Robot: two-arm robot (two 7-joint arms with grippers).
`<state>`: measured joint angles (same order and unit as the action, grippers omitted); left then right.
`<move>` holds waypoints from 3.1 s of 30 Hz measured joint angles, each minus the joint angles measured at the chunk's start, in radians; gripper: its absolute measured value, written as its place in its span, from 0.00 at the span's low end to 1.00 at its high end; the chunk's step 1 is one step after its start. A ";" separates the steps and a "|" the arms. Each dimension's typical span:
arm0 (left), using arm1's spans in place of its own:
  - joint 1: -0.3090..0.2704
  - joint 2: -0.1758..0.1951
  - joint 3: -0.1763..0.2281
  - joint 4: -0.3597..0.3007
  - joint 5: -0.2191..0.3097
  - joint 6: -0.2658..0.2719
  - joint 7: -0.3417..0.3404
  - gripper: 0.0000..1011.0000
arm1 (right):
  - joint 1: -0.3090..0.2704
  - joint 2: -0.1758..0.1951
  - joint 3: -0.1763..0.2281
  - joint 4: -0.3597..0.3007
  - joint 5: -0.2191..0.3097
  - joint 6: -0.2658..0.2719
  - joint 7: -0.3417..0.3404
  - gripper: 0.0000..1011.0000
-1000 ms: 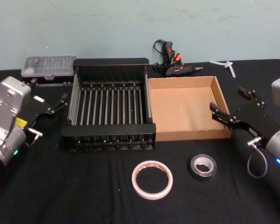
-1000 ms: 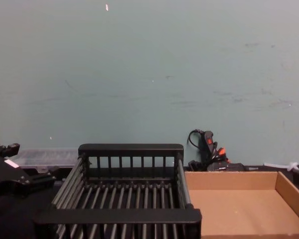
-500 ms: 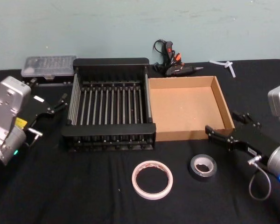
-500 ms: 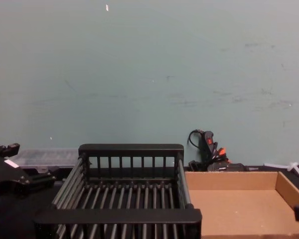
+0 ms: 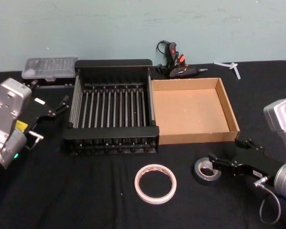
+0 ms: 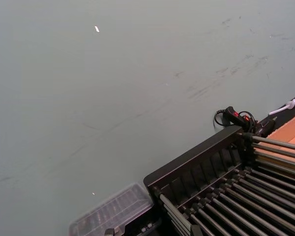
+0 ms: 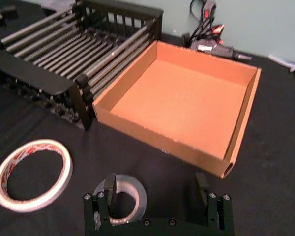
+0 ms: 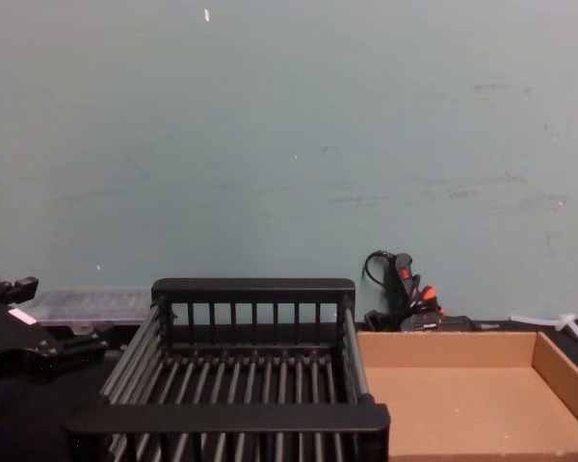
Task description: Pick up the white tape and place it into the black box , Pick up the silver tape and place it into the brown box.
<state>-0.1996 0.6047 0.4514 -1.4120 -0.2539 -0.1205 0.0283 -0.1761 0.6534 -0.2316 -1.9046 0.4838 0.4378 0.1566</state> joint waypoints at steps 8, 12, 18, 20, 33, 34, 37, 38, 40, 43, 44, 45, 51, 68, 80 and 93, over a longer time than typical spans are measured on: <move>0.000 0.000 0.000 0.000 0.000 0.000 0.000 0.99 | 0.005 0.001 -0.002 0.004 -0.013 0.048 0.019 0.99; 0.000 0.000 0.000 0.000 0.000 0.000 0.000 0.99 | 0.015 -0.005 -0.009 0.018 -0.026 0.061 0.030 0.99; 0.000 0.000 0.000 0.000 0.000 0.000 0.000 0.99 | 0.048 -0.020 -0.026 0.061 -0.050 0.073 0.055 0.99; 0.000 0.000 0.000 0.000 0.000 0.000 0.000 0.99 | 0.055 -0.024 -0.030 0.071 -0.055 0.075 0.059 0.99; 0.000 0.000 0.000 0.000 0.000 0.000 0.000 0.99 | 0.084 -0.057 -0.034 0.113 -0.089 0.089 0.083 0.99; 0.000 0.000 0.000 0.000 0.000 0.000 0.000 0.99 | 0.084 -0.057 -0.034 0.113 -0.089 0.089 0.083 0.99; 0.000 0.000 0.000 0.000 0.000 0.000 0.000 0.99 | 0.085 -0.064 -0.033 0.116 -0.097 0.092 0.085 0.99; 0.000 0.000 0.000 0.000 0.000 0.000 0.000 0.99 | 0.086 -0.066 -0.032 0.117 -0.102 0.093 0.087 0.99; 0.000 0.000 0.000 0.000 0.000 0.000 0.000 0.99 | 0.088 -0.067 -0.033 0.117 -0.110 0.093 0.089 0.99; 0.000 0.000 0.000 0.000 0.000 0.000 0.000 0.99 | 0.089 -0.068 -0.034 0.117 -0.115 0.093 0.090 0.99; 0.000 0.000 0.000 0.000 0.000 0.000 0.000 0.99 | 0.088 -0.068 -0.034 0.117 -0.114 0.093 0.090 0.99; 0.000 0.000 0.000 0.000 0.000 0.000 0.000 0.99 | 0.088 -0.067 -0.034 0.117 -0.114 0.093 0.090 0.99; 0.000 0.000 0.000 0.000 0.000 0.000 0.000 0.99 | 0.087 -0.067 -0.033 0.117 -0.112 0.093 0.089 0.99; 0.000 0.000 0.000 0.000 0.000 0.000 0.000 0.99 | 0.086 -0.066 -0.032 0.115 -0.107 0.092 0.087 0.56; 0.000 0.000 0.000 0.000 0.000 0.000 0.000 0.99 | 0.086 -0.066 -0.032 0.115 -0.106 0.092 0.087 0.18; 0.000 0.000 0.000 0.000 0.000 0.000 0.000 0.99 | 0.077 -0.074 -0.016 0.104 -0.108 0.072 0.100 0.15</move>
<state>-0.1995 0.6047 0.4514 -1.4120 -0.2539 -0.1205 0.0283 -0.0990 0.5799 -0.2474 -1.8008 0.3762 0.5094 0.2569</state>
